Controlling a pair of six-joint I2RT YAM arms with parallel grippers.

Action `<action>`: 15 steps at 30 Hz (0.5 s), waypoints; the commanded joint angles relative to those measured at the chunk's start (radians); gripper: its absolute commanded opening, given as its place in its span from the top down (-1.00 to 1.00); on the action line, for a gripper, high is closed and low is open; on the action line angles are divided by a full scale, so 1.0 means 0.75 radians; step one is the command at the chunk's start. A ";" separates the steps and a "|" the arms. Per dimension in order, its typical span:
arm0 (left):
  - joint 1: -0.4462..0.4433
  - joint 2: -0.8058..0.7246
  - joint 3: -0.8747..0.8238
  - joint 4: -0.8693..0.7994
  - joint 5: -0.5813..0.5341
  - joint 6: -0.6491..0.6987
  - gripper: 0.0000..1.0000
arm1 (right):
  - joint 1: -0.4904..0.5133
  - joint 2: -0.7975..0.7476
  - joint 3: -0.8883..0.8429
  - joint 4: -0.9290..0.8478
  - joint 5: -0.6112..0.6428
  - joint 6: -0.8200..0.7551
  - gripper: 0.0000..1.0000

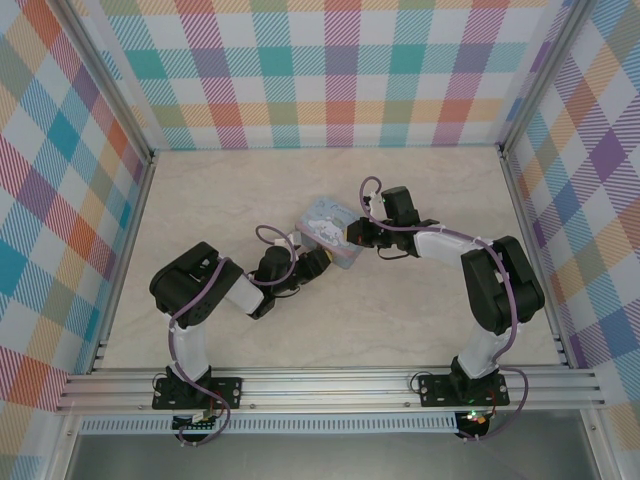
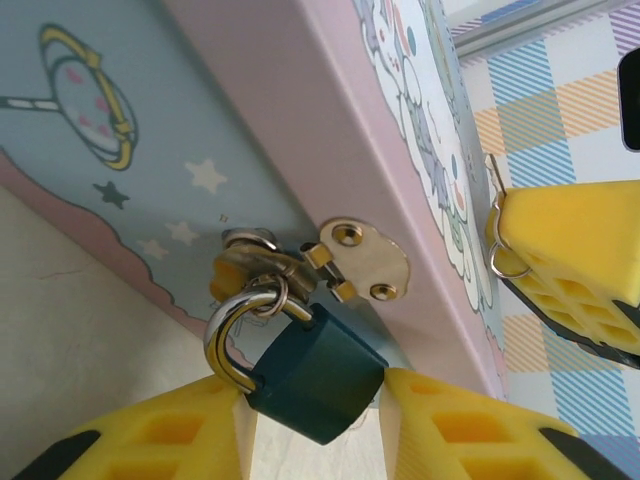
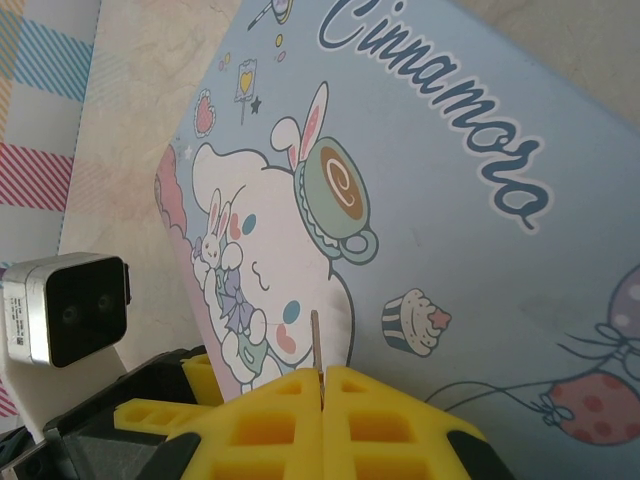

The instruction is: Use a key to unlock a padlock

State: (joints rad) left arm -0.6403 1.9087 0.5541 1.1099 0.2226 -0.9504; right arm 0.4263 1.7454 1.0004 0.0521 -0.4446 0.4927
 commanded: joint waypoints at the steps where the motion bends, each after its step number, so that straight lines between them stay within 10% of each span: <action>1: -0.018 -0.061 -0.014 0.125 -0.033 0.001 0.31 | 0.005 0.025 -0.043 -0.124 0.019 0.004 0.92; 15: -0.016 -0.072 -0.007 0.104 -0.075 -0.003 0.24 | 0.006 0.023 -0.042 -0.128 0.020 0.000 0.92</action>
State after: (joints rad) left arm -0.6411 1.8812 0.5392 1.1309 0.1917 -0.9508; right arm 0.4255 1.7454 1.0004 0.0517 -0.4446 0.4927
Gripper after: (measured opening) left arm 0.383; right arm 0.050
